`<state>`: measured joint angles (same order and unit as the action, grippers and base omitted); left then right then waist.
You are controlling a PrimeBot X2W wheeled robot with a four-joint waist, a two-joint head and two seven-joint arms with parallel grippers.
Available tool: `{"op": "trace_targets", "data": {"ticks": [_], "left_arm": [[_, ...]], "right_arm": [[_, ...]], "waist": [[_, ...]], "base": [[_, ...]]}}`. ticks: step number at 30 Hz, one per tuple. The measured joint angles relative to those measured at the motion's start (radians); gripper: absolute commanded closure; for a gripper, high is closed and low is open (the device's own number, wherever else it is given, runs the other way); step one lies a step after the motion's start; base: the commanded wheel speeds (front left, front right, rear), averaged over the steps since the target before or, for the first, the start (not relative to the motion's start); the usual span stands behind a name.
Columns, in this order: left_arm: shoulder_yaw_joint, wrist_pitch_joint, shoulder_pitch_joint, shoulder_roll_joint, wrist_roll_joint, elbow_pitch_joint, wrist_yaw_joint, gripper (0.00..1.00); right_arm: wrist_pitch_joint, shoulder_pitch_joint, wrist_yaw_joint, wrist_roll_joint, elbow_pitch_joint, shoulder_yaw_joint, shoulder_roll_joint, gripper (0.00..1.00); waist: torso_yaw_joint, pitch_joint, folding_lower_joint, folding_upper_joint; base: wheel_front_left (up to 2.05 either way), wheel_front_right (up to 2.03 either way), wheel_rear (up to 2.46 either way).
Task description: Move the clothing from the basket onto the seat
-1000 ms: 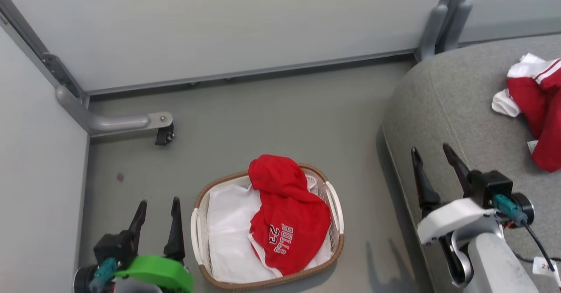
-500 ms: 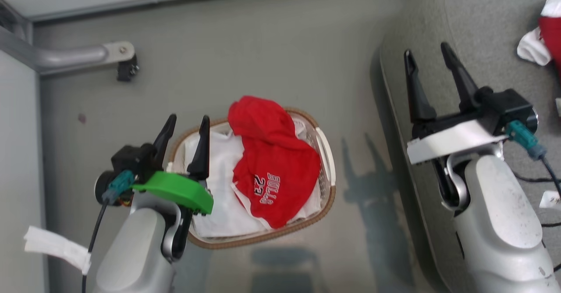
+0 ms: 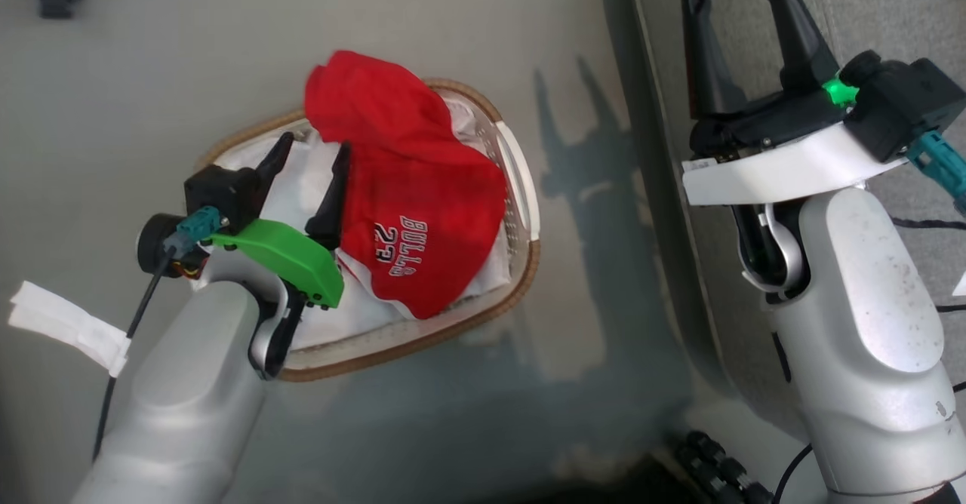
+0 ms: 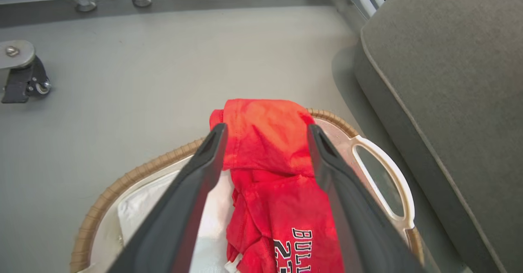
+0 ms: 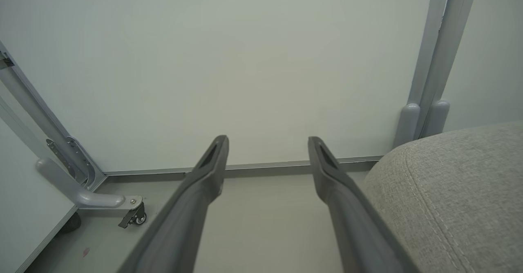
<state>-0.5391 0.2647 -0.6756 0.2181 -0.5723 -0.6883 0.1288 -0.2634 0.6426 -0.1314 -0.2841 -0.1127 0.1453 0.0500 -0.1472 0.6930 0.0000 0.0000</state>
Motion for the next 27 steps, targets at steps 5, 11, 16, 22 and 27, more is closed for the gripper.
{"op": "trace_targets", "data": {"ticks": [5,11,16,22,27], "left_arm": [[-0.101,0.0,-0.071,0.027,-0.057,-0.066,0.0,0.0],[-0.256,-0.001,-0.148,0.074,-0.13,-0.131,0.0,0.0],[-0.369,-0.017,-0.201,0.076,-0.192,-0.194,0.0,0.0],[-0.436,-0.017,-0.275,0.075,-0.24,-0.292,0.0,0.0],[-0.463,-0.008,-0.325,0.058,-0.225,-0.4,0.0,0.0]], "right_arm": [[0.0,0.012,0.0,-0.029,0.044,0.011,0.001,0.0],[0.0,0.009,0.0,-0.051,0.083,0.017,0.0,0.0],[0.0,-0.011,0.0,-0.047,0.099,0.015,0.0,0.0],[0.0,-0.018,0.0,-0.035,0.116,0.006,0.0,0.0],[0.0,-0.018,0.0,-0.03,0.122,0.005,0.0,0.0]], "waist": [[-0.049,0.09,0.0,0.0],[-0.103,0.179,0.0001,0.0],[-0.136,0.234,0.0001,0.0],[-0.152,0.269,0.0001,0.0],[-0.144,0.277,0.0001,0.0]], "base": [[0.0,0.0,0.0],[0.0,0.0,0.0],[0.0,0.0,0.0],[0.0,0.0,0.0],[0.0,0.0,0.0]]}}
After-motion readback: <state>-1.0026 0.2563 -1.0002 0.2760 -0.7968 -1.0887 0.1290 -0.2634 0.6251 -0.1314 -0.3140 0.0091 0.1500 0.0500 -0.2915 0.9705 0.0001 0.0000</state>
